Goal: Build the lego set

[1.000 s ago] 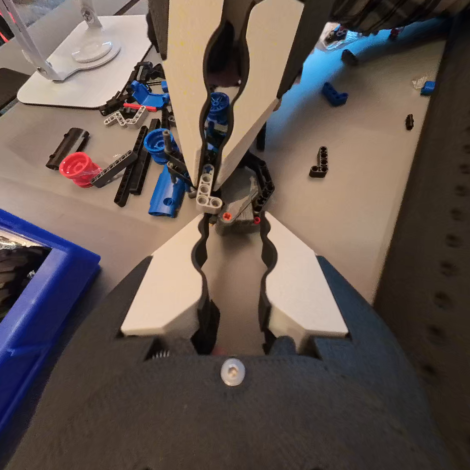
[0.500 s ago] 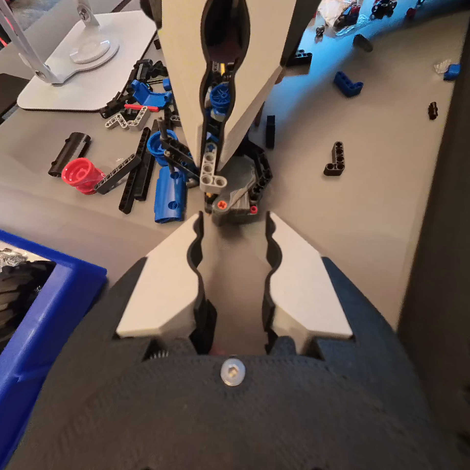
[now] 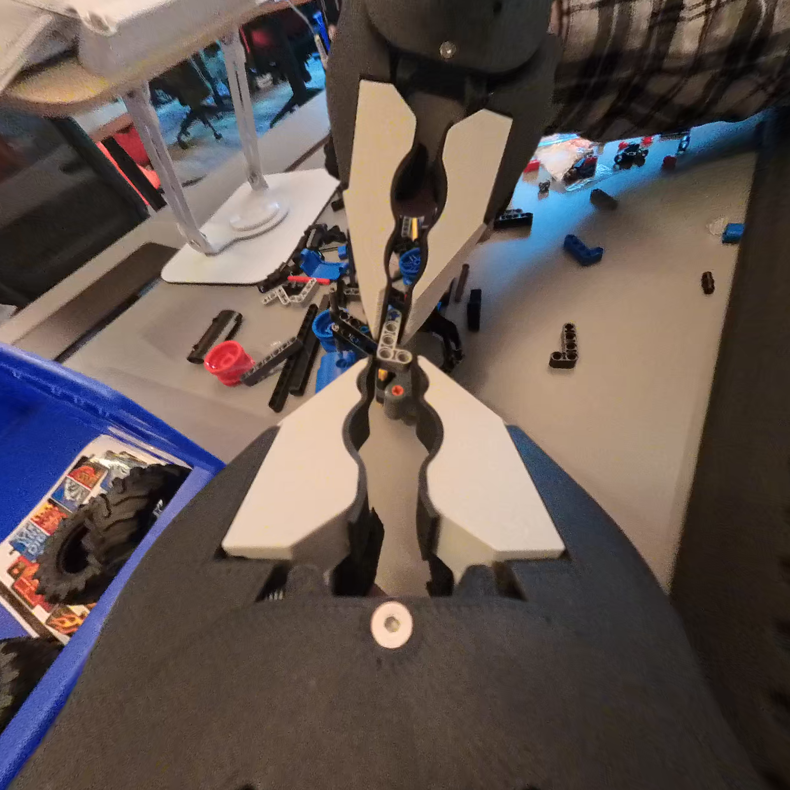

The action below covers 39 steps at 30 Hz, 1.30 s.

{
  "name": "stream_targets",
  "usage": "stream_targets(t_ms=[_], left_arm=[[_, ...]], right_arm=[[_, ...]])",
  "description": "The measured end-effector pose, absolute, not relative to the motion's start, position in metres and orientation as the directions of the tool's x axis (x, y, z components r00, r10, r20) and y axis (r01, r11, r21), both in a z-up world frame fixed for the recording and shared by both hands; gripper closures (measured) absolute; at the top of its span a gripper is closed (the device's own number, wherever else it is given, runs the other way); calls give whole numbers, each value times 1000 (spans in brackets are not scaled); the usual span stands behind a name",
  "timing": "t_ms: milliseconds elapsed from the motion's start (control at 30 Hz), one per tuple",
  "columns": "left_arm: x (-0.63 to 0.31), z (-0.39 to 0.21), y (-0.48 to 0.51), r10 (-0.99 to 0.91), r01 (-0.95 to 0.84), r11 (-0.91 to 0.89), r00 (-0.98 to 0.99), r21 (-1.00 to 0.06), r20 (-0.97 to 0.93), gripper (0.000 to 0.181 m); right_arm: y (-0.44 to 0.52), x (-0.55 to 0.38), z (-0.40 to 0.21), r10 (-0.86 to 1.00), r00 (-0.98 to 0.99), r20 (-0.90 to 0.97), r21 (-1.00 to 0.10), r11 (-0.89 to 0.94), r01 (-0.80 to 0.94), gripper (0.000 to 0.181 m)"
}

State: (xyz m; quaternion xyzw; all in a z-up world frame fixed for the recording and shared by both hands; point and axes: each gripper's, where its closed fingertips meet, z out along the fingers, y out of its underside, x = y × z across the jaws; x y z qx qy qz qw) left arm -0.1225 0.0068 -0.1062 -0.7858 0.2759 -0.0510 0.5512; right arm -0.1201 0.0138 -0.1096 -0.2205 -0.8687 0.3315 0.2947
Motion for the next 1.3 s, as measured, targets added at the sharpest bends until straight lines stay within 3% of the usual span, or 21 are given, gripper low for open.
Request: stream_targets(t_ms=[367,600,633,667,800,933,1133,1300], left_arm=[[-117,-103,13,-477,-441,-214,826,-872,-300,168],[-121,-105,19,-456,-444,-238,837,-864,-304,167],[-123,-107,19,-459,-425,-269,846,-864,-272,157],[-128,-115,19,-455,-408,-322,858,-854,-238,131],[-122,-144,14,-515,-450,-400,831,-798,-210,121],[-120,-161,20,-537,-486,-436,816,-757,-215,140],[-115,-156,23,-576,-483,-403,794,-777,-195,142],[-109,-153,20,-609,-475,-421,780,-773,-148,142]], right_arm=[[16,-115,-101,591,-731,341,-712,670,210,169],[21,-119,-104,576,-731,366,-668,710,225,176],[22,-121,-104,596,-727,341,-686,687,241,176],[23,-121,-104,617,-726,303,-711,653,259,176],[30,-121,-108,664,-726,182,-774,552,310,175],[28,-118,-116,650,-738,179,-753,574,323,175],[31,-119,-118,669,-725,164,-752,561,347,175],[38,-116,-115,708,-705,47,-794,454,403,175]])
